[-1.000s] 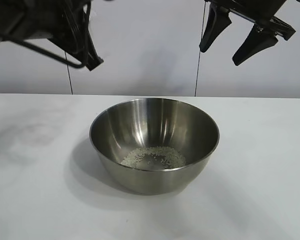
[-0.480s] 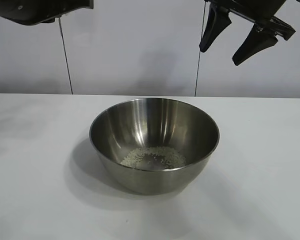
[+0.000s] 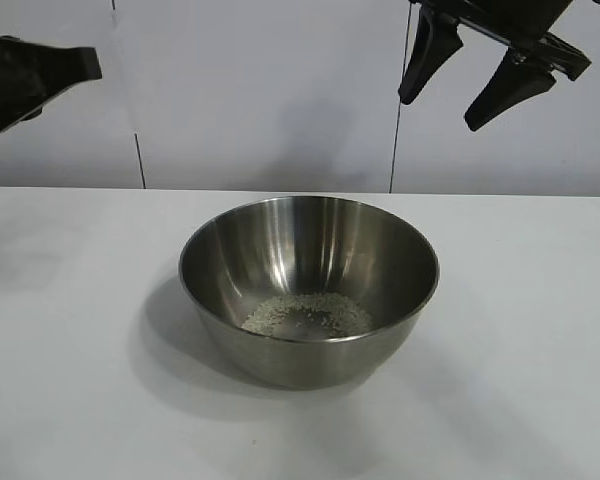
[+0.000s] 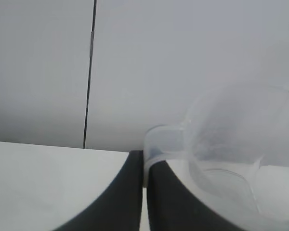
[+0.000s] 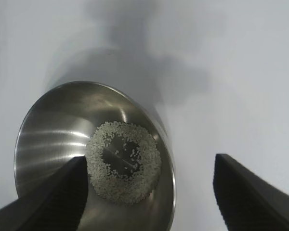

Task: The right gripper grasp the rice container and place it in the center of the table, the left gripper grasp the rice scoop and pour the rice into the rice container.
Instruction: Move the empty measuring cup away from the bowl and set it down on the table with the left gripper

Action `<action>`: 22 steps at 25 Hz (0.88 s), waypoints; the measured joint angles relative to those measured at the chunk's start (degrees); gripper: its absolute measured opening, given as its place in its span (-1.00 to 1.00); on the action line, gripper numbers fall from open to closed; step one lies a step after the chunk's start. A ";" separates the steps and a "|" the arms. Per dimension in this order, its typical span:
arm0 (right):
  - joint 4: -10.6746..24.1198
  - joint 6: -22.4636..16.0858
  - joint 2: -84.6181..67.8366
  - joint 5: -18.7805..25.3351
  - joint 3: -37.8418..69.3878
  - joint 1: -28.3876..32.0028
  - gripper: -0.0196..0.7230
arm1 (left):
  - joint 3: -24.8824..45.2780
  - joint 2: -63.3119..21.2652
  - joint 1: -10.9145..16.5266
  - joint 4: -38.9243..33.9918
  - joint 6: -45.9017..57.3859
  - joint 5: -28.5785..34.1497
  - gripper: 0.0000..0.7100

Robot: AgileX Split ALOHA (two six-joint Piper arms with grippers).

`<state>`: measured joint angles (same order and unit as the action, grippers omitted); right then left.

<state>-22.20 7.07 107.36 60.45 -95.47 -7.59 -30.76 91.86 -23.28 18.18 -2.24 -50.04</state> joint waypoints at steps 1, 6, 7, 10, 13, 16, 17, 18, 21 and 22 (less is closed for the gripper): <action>-0.13 0.00 0.00 0.00 0.00 0.00 0.41 | 0.51 1.41 0.76 -0.93 1.38 -0.50 -0.98; -0.23 0.00 0.00 0.00 0.00 0.00 0.41 | 0.95 9.98 3.21 -6.98 3.85 -4.82 -0.98; -0.23 0.00 0.00 0.00 0.00 0.00 0.41 | 0.95 11.38 3.40 -7.47 3.92 -6.13 -0.98; -0.23 0.00 0.00 -0.04 0.00 0.00 0.41 | 0.95 16.61 3.40 -8.25 4.04 -9.56 -0.98; -0.29 0.00 0.00 -0.12 0.00 0.00 0.41 | 0.89 21.50 3.40 -9.01 4.04 -12.88 -0.98; -0.29 0.00 0.00 -0.18 0.00 0.00 0.41 | 0.89 25.45 3.40 -9.21 3.68 -14.50 -0.98; -0.29 0.00 0.00 -0.18 0.00 0.00 0.41 | 0.89 26.37 3.40 -9.28 3.13 -14.65 -0.98; -0.29 0.05 0.00 -0.18 0.00 0.00 0.41 | 0.89 26.92 3.40 -9.28 2.24 -14.65 -0.98; -0.29 0.05 0.00 -0.22 0.00 0.00 0.41 | 0.89 27.23 3.40 -8.69 -0.71 -14.78 -0.98; -0.29 0.05 0.00 -0.22 0.00 0.00 0.41 | 0.89 27.23 3.40 -8.27 -1.98 -14.87 -0.98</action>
<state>-22.49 7.12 107.36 60.23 -95.47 -7.59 -29.87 119.09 -19.88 9.91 -4.23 -64.91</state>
